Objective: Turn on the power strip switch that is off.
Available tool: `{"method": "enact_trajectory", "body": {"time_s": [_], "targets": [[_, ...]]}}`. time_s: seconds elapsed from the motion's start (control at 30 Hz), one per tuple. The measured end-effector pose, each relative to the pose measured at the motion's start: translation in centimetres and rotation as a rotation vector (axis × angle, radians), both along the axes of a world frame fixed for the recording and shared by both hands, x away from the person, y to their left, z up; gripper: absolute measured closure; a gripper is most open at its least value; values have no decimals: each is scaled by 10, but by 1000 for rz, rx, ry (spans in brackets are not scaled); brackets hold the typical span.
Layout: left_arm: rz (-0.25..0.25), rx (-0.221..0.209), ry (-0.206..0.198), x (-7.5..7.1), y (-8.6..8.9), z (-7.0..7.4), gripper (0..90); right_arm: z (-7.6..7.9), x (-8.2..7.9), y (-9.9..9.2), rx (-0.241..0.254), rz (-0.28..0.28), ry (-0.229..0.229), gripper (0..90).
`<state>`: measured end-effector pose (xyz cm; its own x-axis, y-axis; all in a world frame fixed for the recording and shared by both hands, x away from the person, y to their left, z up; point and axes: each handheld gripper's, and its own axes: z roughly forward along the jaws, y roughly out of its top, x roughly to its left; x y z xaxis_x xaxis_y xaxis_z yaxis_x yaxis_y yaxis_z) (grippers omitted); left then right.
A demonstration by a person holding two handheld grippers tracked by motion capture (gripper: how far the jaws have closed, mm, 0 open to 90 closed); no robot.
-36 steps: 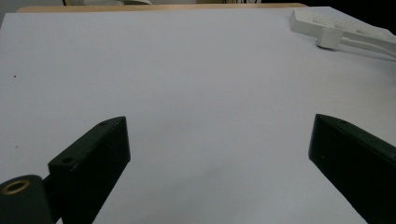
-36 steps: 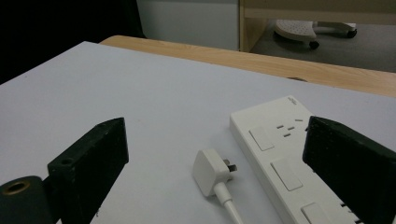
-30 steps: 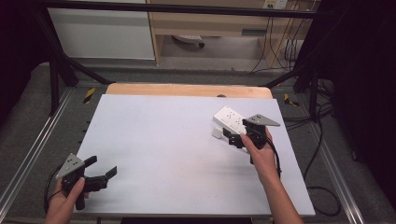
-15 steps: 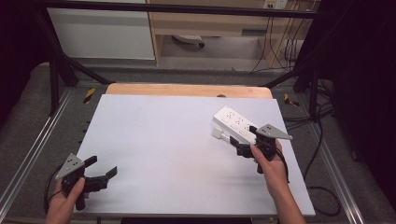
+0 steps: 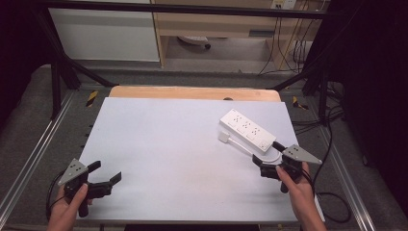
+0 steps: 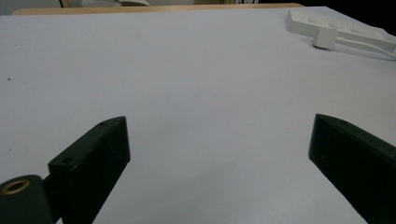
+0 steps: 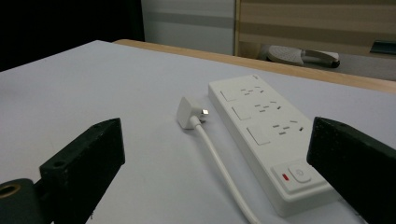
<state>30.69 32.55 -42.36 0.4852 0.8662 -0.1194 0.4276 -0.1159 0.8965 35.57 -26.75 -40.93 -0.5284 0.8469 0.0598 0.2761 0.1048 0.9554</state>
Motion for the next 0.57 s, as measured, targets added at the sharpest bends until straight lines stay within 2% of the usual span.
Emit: {"method": "enact_trajectory", "body": {"time_s": [0.1, 0.23, 0.57], "targets": [[-2, 4, 0, 0, 0, 0, 54, -6, -5, -8, 12, -3, 3, 43], [0, 4, 1, 0, -1, 0, 54, -17, -11, -17, -7, -15, 18, 42], [-6, 7, 1, 0, -3, 0, 54, -40, -23, -31, -78, -46, 115, 38]]}}
